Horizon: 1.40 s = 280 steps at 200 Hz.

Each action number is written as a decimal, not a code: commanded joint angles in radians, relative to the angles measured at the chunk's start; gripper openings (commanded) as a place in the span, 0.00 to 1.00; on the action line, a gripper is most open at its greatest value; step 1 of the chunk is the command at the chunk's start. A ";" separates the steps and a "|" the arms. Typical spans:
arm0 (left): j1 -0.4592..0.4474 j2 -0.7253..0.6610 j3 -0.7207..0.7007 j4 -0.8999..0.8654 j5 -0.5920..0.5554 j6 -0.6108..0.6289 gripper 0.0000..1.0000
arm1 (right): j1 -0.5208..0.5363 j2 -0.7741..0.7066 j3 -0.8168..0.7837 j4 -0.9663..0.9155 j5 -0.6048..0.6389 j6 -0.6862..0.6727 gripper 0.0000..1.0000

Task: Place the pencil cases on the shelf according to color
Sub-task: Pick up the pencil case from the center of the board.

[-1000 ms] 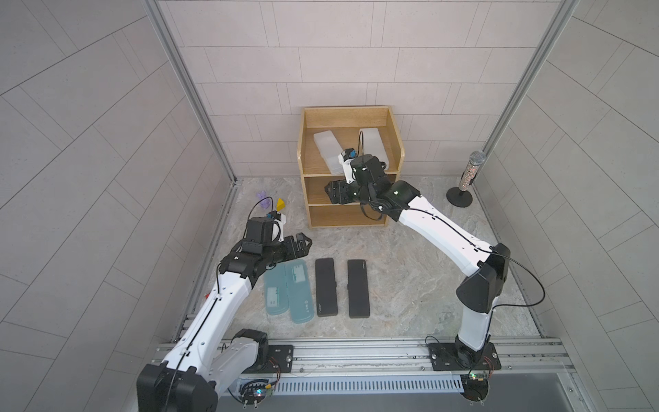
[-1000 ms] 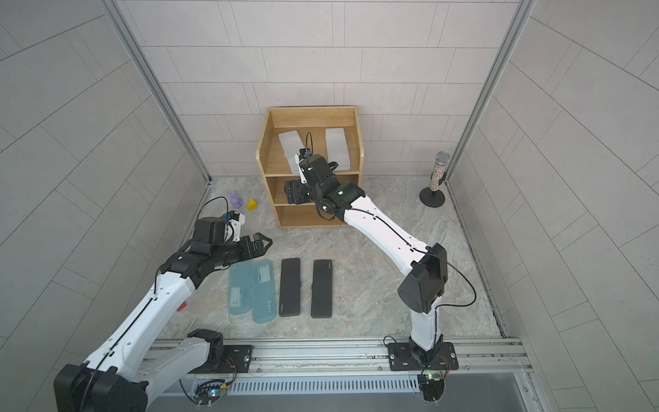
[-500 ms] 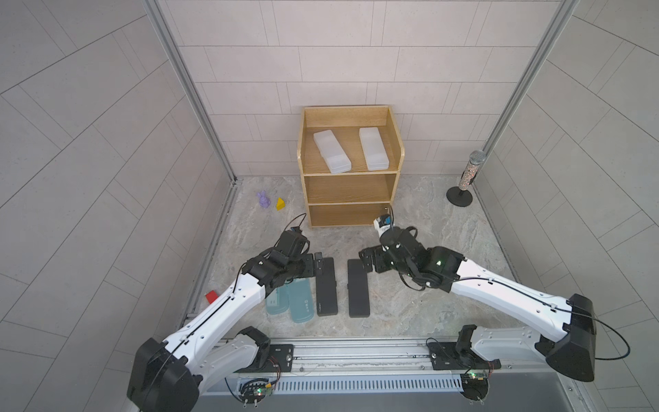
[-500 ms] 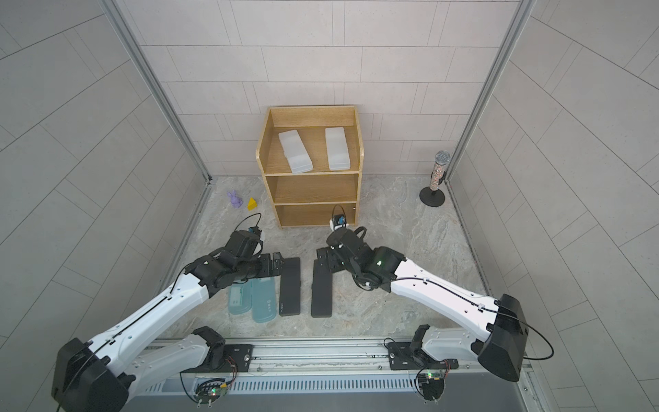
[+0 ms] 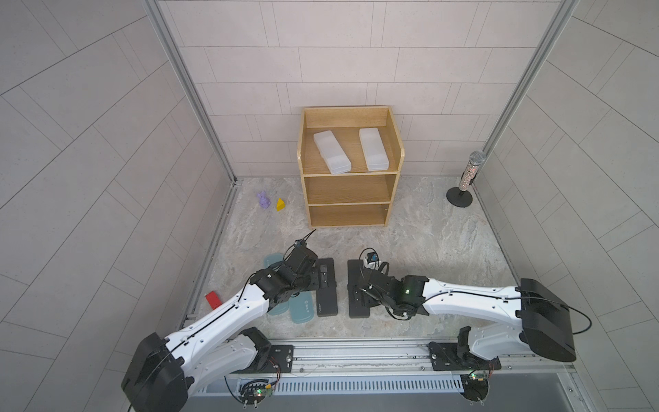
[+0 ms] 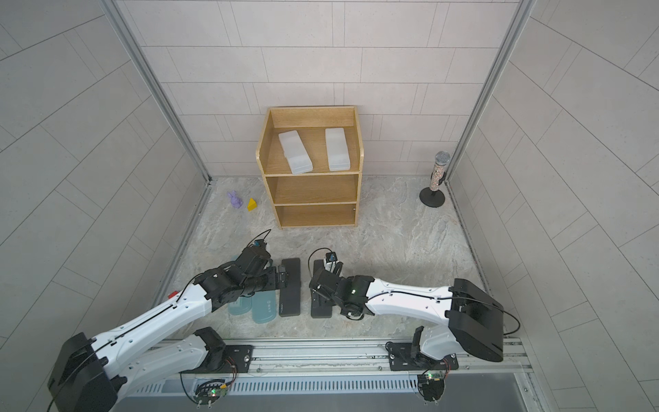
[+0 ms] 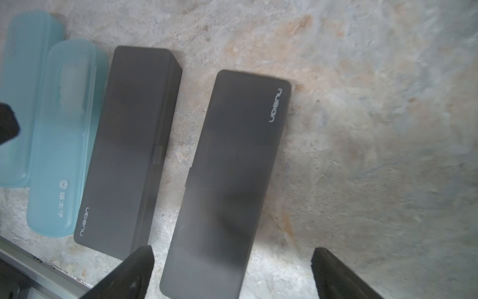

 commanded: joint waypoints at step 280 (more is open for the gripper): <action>0.014 -0.172 0.005 -0.120 -0.134 -0.013 1.00 | 0.045 0.153 -0.040 -0.098 -0.052 0.029 0.98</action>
